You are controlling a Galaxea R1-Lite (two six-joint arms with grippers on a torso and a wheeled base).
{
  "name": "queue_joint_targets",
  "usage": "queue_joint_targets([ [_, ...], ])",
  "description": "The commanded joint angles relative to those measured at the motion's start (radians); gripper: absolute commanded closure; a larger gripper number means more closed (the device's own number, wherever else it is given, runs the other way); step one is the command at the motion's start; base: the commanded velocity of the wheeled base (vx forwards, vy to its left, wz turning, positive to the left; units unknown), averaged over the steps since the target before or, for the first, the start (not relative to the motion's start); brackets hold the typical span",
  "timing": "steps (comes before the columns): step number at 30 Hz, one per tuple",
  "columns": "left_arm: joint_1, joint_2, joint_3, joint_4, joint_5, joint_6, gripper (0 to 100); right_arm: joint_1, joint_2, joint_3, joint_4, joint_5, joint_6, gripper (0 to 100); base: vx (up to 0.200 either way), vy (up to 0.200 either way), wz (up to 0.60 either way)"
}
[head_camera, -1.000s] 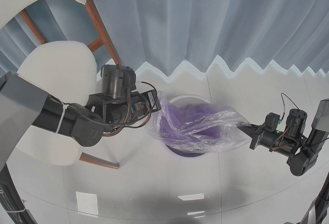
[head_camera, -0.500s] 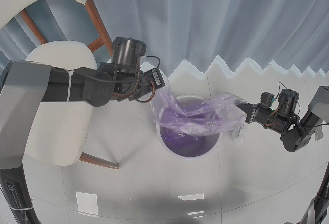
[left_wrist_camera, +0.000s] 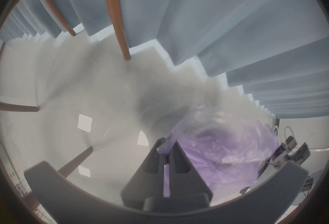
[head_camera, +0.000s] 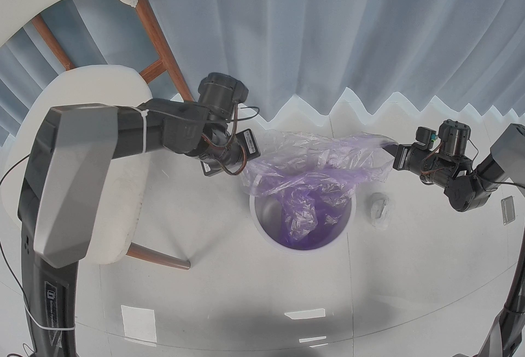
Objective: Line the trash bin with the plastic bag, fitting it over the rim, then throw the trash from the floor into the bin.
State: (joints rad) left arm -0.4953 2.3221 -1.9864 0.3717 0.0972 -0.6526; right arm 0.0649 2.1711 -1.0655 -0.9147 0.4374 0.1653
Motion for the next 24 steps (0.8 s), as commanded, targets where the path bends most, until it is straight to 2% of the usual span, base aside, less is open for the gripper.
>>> queue_joint_targets([
  [1,0.003,0.074,-0.014,0.019,0.007,-0.001,100,0.000,0.041,-0.008,0.003,0.000,0.000,100,0.000,0.000,0.00],
  [16,0.015,0.068,-0.014,0.007,0.007,0.002,100,0.009,0.075,-0.060,-0.004,0.007,0.010,100,0.000,0.000,0.00],
  [24,0.009,0.033,-0.014,0.006,0.009,-0.009,100,0.019,0.033,-0.113,-0.003,0.007,0.145,100,0.000,0.000,0.00],
])
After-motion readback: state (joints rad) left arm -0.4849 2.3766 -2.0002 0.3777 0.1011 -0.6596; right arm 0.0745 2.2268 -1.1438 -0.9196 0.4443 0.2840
